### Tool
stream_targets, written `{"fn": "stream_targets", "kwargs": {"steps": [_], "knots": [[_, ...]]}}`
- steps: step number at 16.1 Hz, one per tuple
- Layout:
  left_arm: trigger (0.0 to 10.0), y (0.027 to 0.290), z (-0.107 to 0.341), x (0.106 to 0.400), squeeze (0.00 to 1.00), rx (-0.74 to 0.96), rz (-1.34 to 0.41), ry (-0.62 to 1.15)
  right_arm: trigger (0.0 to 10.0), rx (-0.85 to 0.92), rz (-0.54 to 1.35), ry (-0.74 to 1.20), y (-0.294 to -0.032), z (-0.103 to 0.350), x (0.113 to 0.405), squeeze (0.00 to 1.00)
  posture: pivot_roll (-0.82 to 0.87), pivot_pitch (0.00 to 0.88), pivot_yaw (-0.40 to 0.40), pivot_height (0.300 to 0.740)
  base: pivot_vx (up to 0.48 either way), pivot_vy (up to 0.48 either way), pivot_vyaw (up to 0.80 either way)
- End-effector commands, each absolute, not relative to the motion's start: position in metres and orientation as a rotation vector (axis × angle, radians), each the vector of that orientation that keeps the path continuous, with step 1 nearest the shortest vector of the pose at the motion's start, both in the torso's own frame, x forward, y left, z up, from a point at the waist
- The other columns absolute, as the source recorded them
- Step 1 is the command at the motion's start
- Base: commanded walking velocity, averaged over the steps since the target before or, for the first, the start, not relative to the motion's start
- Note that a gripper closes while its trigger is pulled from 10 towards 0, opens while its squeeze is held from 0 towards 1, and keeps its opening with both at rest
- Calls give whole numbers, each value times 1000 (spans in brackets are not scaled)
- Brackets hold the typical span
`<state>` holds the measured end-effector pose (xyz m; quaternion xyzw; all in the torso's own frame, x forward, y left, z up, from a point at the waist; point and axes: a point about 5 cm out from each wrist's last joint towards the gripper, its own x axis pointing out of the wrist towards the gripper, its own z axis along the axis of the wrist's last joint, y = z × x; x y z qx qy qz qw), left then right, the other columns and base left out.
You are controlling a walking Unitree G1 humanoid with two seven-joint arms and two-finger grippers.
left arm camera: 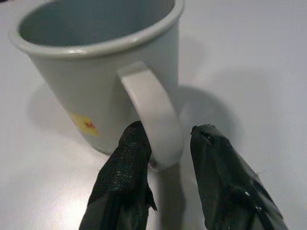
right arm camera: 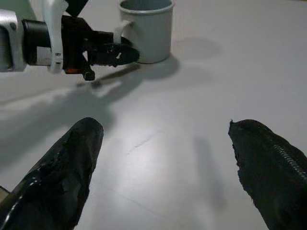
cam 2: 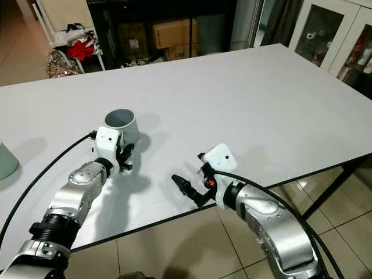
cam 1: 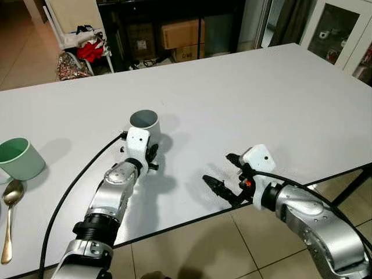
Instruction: Setting the table
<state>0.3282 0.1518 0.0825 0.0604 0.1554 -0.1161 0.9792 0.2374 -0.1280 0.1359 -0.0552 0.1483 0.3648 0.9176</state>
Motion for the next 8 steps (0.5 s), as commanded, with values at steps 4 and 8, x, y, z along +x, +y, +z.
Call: {"fn": "stream_targets", "kwargs": {"steps": [4,8], "knots": [[10000,167,105,309,0,79,-249,222,10000,-76,722,253,-140,150,233,0,33,0,60,740,0,0,0],[10000,177,122,286,0,47,-221,183,10000,-52,644,221,-146,154,229,0,35,0,59,740,0,0,0]]}}
